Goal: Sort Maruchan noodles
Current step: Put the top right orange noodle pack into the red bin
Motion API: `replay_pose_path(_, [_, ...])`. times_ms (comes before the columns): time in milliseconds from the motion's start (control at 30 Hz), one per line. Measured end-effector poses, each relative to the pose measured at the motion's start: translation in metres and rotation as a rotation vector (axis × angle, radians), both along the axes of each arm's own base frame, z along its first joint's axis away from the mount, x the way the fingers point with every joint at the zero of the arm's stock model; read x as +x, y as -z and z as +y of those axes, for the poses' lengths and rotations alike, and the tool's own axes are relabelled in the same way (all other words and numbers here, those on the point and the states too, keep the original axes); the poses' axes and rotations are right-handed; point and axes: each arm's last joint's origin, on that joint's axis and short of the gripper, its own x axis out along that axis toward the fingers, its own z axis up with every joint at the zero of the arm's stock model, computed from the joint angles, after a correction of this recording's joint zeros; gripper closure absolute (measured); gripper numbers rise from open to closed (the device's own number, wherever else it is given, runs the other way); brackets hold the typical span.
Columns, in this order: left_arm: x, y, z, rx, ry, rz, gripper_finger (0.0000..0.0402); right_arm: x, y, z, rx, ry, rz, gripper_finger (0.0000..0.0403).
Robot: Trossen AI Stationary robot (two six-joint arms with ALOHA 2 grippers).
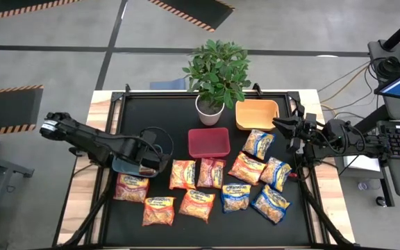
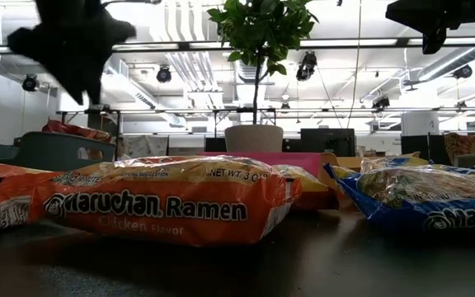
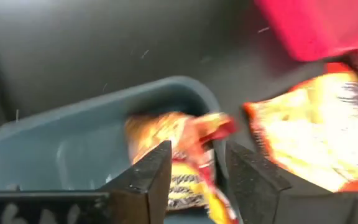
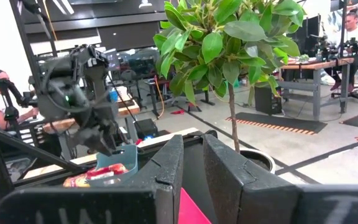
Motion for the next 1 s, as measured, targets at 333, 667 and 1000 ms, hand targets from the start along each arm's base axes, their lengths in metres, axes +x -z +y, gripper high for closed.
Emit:
replay_pose_path(333, [0.045,-0.042,-0.033,0.29,0.776,-0.327,0.0271,0.0,0.0,0.0,0.021,-0.002,-0.007,0.0351])
replay_pose_path(667, [0.044,-0.01,-0.048,0.355,0.985,-0.318,0.0291,0.0,0.0,0.0,0.082,-0.01,-0.026,0.0351])
replay_pose_path(1000, [0.044,-0.007,-0.046,0.412,0.98,-0.287,0.0297,0.03,0.034,0.006,0.275,-0.217,-0.008,0.0351])
